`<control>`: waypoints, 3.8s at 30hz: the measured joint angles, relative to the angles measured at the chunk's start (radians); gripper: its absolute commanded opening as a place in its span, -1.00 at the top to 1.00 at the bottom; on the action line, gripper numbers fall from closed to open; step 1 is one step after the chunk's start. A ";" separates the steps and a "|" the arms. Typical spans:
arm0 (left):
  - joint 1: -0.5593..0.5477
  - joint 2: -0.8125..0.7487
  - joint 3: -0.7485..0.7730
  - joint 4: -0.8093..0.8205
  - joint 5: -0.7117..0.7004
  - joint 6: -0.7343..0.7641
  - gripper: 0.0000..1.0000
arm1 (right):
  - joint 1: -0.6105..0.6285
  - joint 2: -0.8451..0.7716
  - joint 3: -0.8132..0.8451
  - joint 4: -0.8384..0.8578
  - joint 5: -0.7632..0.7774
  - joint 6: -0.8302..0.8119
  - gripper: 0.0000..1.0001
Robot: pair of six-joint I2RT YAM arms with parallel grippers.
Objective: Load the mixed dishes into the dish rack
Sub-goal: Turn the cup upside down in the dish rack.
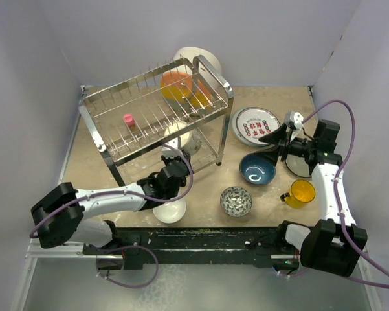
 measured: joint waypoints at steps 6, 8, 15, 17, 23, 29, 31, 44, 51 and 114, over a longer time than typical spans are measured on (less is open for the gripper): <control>0.047 0.058 0.030 -0.010 0.013 0.076 1.00 | -0.006 0.000 0.000 0.000 0.000 0.000 -0.35; 0.060 0.079 0.039 -0.001 0.018 0.107 1.00 | -0.007 0.000 0.000 0.000 0.000 0.000 -0.36; 0.105 0.172 0.077 0.029 0.034 0.202 1.00 | -0.008 -0.001 0.000 0.000 0.000 0.000 -0.36; 0.120 0.195 0.090 0.029 0.045 0.220 1.00 | -0.010 -0.005 0.000 0.000 0.000 0.000 -0.36; 0.186 0.257 0.151 0.011 0.083 0.241 1.00 | -0.014 -0.013 0.000 0.000 0.000 0.000 -0.36; 0.259 0.323 0.239 -0.044 0.123 0.233 1.00 | -0.015 -0.013 0.000 0.000 0.000 0.000 -0.36; 0.274 0.351 0.268 -0.069 0.132 0.232 1.00 | -0.017 -0.013 0.000 0.000 0.000 0.000 -0.36; 0.344 0.465 0.404 -0.182 0.210 0.223 1.00 | -0.019 -0.013 0.000 0.000 0.000 0.000 -0.36; 0.357 0.492 0.434 -0.193 0.193 0.214 0.42 | -0.019 -0.013 0.000 0.000 0.000 0.000 -0.36; 0.295 0.153 0.225 -0.409 0.423 0.288 1.00 | -0.032 -0.013 0.000 -0.006 0.028 -0.007 -0.36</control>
